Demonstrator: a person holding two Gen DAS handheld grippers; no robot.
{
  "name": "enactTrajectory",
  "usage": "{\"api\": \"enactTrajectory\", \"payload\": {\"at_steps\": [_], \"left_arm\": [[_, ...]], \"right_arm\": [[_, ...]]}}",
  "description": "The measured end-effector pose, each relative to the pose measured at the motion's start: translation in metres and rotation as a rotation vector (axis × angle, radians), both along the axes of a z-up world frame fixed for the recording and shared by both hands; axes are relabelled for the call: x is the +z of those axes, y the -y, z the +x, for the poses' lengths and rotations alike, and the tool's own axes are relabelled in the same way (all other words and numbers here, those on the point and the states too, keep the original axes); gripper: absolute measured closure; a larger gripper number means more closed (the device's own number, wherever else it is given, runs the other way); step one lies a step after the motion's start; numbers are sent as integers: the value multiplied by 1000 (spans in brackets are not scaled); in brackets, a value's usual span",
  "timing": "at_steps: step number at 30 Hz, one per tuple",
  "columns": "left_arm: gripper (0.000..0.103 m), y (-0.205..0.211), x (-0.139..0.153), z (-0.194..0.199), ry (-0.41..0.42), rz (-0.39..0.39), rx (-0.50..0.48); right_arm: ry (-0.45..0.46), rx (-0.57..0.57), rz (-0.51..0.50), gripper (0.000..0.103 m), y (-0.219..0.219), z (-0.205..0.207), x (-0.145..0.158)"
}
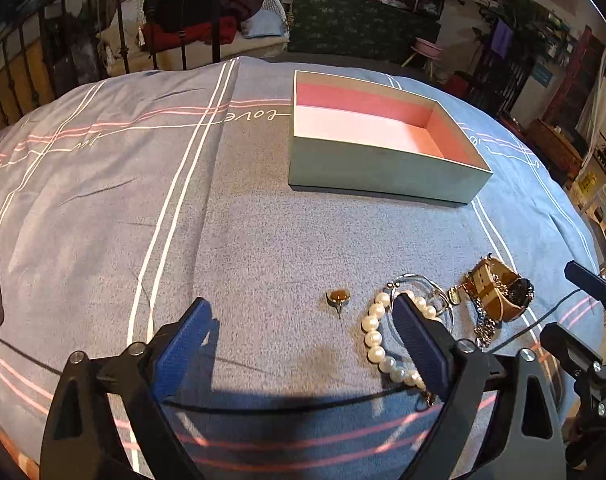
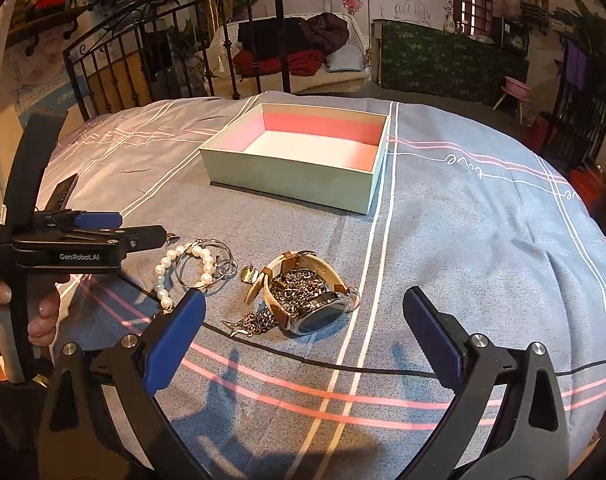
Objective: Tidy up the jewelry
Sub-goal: 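Lower the right gripper onto the white-strap watch and close it, then carry the watch into the mint-green box and open the right gripper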
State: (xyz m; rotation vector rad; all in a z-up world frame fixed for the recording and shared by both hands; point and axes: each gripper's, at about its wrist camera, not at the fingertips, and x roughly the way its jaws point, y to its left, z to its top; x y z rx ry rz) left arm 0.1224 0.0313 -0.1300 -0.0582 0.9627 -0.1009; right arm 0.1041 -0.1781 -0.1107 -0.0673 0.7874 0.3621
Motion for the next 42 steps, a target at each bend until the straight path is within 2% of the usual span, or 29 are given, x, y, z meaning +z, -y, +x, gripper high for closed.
{"api": "enactTrajectory", "payload": {"at_steps": [3, 5, 7, 10, 13, 17, 19, 22, 25, 30, 33, 42], "left_arm": [[27, 6, -5, 9, -10, 31, -36], [38, 9, -9, 10, -14, 33, -57], [42, 14, -12, 11, -16, 40, -68], [52, 17, -13, 13, -8, 57, -75], [70, 20, -13, 11, 10, 64, -83], [87, 21, -12, 10, 30, 70, -79], [89, 21, -12, 10, 33, 66, -80], [92, 19, -10, 9, 42, 52, -75], [94, 17, -8, 7, 59, 47, -74], [96, 16, -2, 4, 92, 45, -66], [97, 10, 7, 3, 113, 15, -60], [97, -11, 36, 22, 151, -146, -30]], "right_arm": [[-11, -8, 8, 6, 1, 7, -3], [-27, -10, 15, 6, 0, 11, -5], [-37, -9, 14, 6, -2, 15, -8], [-55, -3, 22, 6, -4, 20, -14], [-84, -1, 48, 6, -4, 29, -23], [-128, 26, 64, 6, -12, 41, -28], [-144, 38, 46, 12, -19, 48, -30], [-191, 39, 8, 37, -25, 55, -41], [-175, 23, -6, 50, -23, 52, -41], [-152, 10, -19, 56, -20, 49, -40], [-132, -2, -7, 58, -16, 47, -37], [-63, -9, 39, 58, -2, 49, -15]]}}
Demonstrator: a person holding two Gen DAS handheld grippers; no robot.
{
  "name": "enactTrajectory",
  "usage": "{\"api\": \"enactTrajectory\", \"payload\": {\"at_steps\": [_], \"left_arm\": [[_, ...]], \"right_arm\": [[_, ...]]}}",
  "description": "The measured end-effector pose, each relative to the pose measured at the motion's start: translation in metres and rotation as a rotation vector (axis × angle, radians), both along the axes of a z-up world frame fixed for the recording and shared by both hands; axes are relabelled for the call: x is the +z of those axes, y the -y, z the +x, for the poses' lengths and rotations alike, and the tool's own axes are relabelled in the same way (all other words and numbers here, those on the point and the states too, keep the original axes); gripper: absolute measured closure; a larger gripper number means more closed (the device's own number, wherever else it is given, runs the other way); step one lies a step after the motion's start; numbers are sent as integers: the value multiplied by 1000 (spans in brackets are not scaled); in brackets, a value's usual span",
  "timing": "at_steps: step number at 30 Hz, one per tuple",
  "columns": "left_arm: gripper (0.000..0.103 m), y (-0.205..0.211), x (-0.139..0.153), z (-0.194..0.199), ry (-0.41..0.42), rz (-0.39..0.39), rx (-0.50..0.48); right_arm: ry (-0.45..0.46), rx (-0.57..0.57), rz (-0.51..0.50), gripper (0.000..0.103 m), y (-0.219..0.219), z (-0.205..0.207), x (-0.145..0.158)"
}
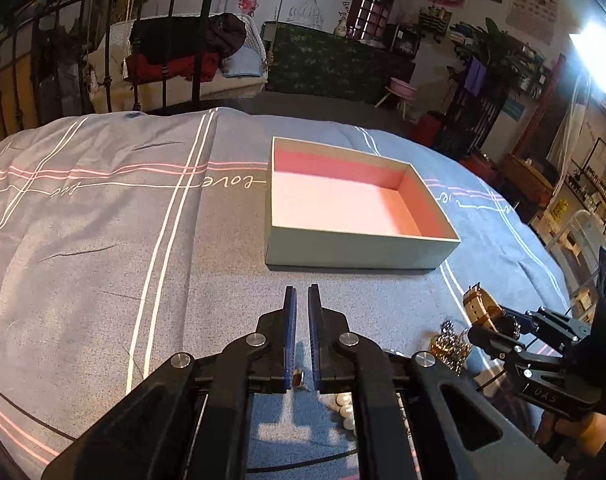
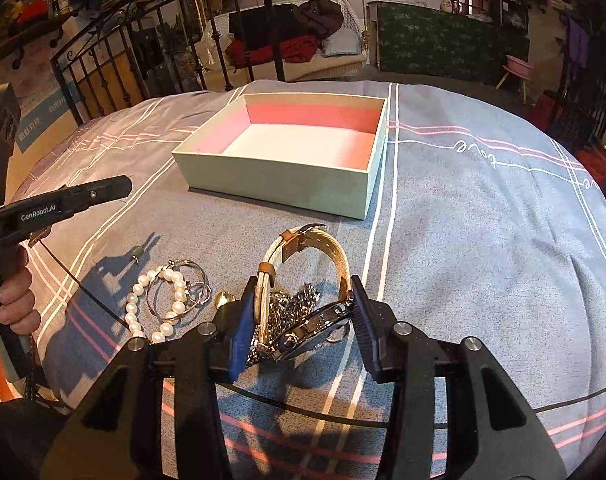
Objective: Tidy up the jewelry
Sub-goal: 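Carry the watch into the mint-green box and open the right gripper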
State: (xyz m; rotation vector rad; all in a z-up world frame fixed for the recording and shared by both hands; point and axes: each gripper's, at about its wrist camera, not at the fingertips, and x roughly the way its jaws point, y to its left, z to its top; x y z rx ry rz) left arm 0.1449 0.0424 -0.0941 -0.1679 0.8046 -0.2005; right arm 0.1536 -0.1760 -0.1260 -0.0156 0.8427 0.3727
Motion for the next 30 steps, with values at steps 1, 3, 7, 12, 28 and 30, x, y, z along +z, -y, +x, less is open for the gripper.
{"api": "enactTrajectory", "payload": {"at_steps": [1, 3, 7, 12, 28, 30], "left_arm": [[97, -1, 3, 4, 0, -7, -1], [97, 1, 8, 12, 7, -9, -9], [97, 14, 17, 27, 22, 21, -36], [97, 31, 31, 52, 39, 33, -58], [97, 52, 55, 140, -6, 82, -18], [97, 52, 50, 143, -27, 79, -12]], "right_arm": [[9, 5, -2, 58, -1, 1, 3], [26, 18, 7, 58, -1, 5, 10], [78, 39, 17, 58, -4, 18, 31], [155, 53, 4, 58, -9, 44, 59], [139, 1, -15, 58, -24, 149, 89], [121, 3, -23, 58, -27, 154, 83]]}}
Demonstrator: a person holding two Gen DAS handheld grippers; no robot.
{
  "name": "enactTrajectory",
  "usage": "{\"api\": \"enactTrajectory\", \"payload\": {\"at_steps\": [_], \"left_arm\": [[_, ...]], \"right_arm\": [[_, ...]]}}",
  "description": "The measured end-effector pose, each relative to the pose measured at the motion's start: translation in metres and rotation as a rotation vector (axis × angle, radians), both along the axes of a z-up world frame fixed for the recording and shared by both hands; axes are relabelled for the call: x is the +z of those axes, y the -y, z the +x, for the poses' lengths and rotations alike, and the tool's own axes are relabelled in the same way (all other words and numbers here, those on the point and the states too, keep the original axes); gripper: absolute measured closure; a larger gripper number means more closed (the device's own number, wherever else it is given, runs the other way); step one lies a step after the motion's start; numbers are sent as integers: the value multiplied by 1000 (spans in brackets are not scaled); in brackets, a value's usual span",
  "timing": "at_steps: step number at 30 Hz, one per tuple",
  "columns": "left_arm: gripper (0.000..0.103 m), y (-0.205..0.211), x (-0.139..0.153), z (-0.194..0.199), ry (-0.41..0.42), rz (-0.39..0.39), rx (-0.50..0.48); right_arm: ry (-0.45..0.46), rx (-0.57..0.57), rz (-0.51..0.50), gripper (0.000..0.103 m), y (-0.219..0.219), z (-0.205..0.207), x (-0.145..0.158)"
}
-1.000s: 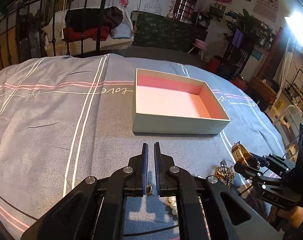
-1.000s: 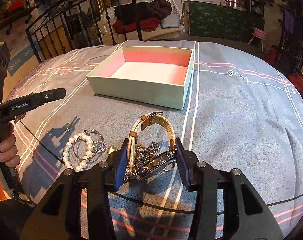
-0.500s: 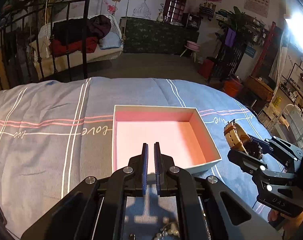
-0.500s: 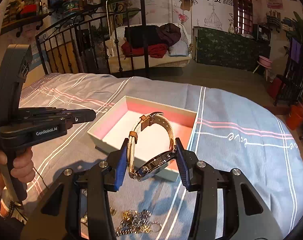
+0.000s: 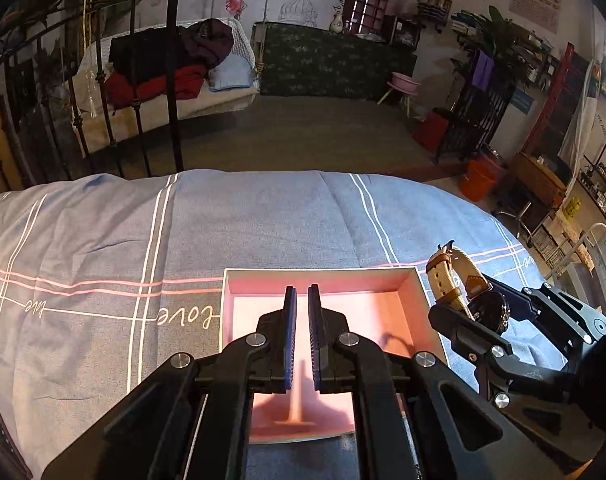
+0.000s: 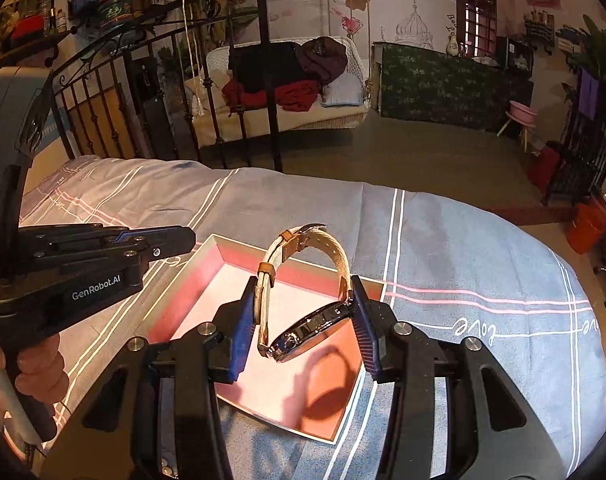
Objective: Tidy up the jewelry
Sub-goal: 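Carry the watch into the mint-green box and open the right gripper, then grasp the small gold ring with the left gripper while the right gripper grasps a silver ring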
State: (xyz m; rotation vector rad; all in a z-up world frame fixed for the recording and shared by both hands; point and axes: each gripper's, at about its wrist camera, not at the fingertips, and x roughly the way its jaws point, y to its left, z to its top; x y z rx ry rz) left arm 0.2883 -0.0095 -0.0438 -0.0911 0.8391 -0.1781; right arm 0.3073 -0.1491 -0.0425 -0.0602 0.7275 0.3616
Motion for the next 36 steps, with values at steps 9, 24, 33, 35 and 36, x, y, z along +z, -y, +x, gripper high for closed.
{"api": "enactTrajectory", "payload": {"at_steps": [9, 24, 33, 35, 36], "left_arm": [[97, 2, -22, 8, -64, 20, -4], [97, 9, -33, 15, -105, 12, -15], [7, -9, -4, 3, 4, -11, 73], [6, -13, 2, -7, 23, -21, 65], [6, -16, 3, -14, 34, -23, 65]], "right_arm": [[-63, 1, -35, 58, -6, 7, -29], [-110, 26, -76, 58, -14, 4, -56], [-17, 15, -30, 6, -5, -17, -31], [-4, 1, -32, 6, 2, -25, -26], [8, -11, -38, 6, 5, -31, -25]]}}
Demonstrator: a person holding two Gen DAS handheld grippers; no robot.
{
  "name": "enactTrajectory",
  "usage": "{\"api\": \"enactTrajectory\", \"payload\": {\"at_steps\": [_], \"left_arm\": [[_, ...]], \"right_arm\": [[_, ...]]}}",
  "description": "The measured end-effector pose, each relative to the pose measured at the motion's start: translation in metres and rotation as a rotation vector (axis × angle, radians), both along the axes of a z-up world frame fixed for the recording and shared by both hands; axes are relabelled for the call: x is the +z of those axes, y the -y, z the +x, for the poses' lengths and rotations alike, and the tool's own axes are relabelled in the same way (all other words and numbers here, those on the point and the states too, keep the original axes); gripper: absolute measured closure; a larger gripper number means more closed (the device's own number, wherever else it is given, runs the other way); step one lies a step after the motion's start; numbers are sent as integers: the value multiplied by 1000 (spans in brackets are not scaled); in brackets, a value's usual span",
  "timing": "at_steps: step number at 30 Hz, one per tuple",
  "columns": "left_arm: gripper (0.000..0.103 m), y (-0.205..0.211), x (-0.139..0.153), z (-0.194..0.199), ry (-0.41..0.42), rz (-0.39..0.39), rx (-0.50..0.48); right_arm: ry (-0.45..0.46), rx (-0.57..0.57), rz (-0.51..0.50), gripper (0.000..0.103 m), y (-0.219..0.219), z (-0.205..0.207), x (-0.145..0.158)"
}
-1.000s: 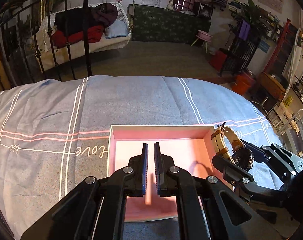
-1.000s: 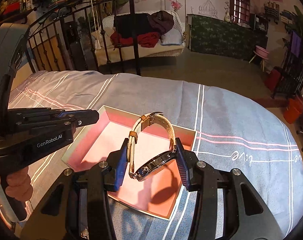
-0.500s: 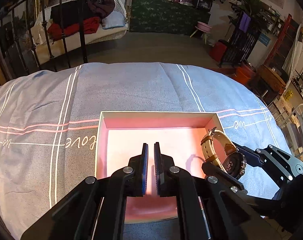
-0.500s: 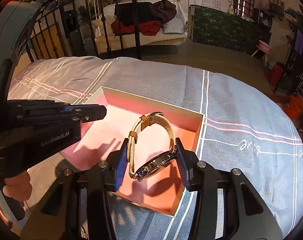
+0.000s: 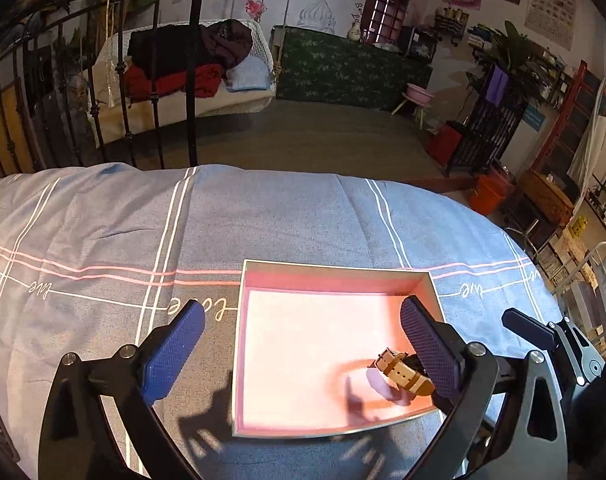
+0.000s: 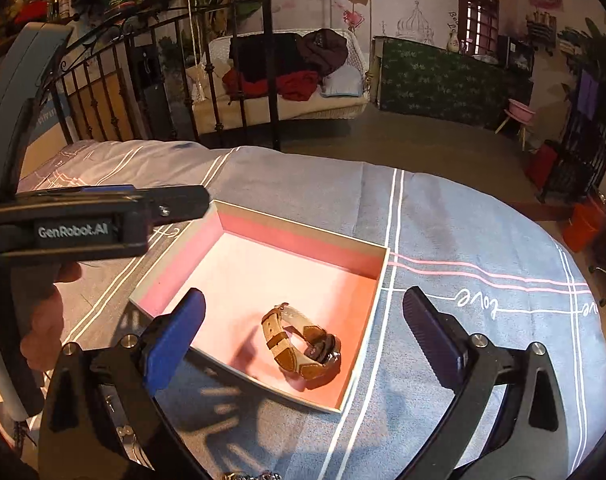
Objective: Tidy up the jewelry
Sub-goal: 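Grasp the small gold ring with the left gripper while the right gripper grasps a silver ring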
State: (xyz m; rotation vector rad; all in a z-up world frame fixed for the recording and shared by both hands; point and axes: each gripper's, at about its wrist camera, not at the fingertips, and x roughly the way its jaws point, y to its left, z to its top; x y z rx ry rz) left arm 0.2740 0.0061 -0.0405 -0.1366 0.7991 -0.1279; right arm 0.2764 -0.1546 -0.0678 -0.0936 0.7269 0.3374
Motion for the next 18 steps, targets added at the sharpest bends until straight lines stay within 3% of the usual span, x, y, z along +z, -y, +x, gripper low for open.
{"api": "enactTrajectory", "payload": {"at_steps": [6, 10, 12, 14, 18], "left_arm": [[6, -18, -20, -62, 59, 8, 5], [6, -33, -66, -93, -110, -57, -39], [6, -37, -87, -110, -185, -13, -30], [6, -41, -102, -130, -210, -3, -24], [6, -40, -105, -150, -187, 56, 6]], "right_arm": [[1, -47, 43, 6, 34, -51, -12], [-95, -53, 129, 6, 52, -85, -42], [-146, -49, 139, 6, 53, -104, -58], [-183, -43, 123, 11, 48, -119, -69], [-241, -41, 164, 11, 46, -136, -85]]}}
